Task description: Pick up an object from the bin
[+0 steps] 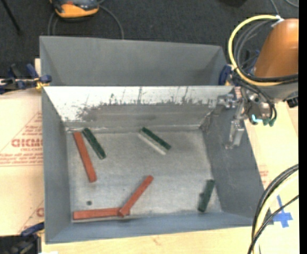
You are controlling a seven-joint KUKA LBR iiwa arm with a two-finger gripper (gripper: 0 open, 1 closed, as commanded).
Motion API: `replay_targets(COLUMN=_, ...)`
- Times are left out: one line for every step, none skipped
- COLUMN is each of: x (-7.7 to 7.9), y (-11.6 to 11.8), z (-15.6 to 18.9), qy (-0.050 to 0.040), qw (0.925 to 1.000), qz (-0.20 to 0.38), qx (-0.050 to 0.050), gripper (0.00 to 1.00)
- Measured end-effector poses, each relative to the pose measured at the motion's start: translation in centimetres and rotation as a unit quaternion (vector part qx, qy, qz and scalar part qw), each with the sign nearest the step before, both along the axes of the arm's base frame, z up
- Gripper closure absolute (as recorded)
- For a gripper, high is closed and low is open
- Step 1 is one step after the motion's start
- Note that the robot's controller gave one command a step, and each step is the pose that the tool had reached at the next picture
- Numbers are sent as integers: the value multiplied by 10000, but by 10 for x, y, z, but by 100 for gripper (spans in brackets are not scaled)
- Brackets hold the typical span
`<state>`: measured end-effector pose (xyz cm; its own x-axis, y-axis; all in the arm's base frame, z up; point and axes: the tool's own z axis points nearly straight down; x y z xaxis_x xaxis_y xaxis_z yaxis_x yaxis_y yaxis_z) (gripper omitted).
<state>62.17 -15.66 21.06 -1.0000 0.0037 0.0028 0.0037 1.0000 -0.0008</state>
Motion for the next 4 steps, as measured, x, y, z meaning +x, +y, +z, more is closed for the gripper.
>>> replay_targets(x=2, y=1, z=5, qy=-42, qw=10000, qz=15, qx=-9, gripper=0)
replay_targets(x=-9, y=3, z=-16, qy=-73, qw=9990, qz=449, qx=-18, gripper=0)
replay_targets(x=-67, y=15, z=-51, qy=-39, qw=9951, qz=991, qx=-4, gripper=0)
replay_targets(x=-85, y=15, z=-81, qy=-1, qw=9948, qz=1021, qx=6, gripper=0)
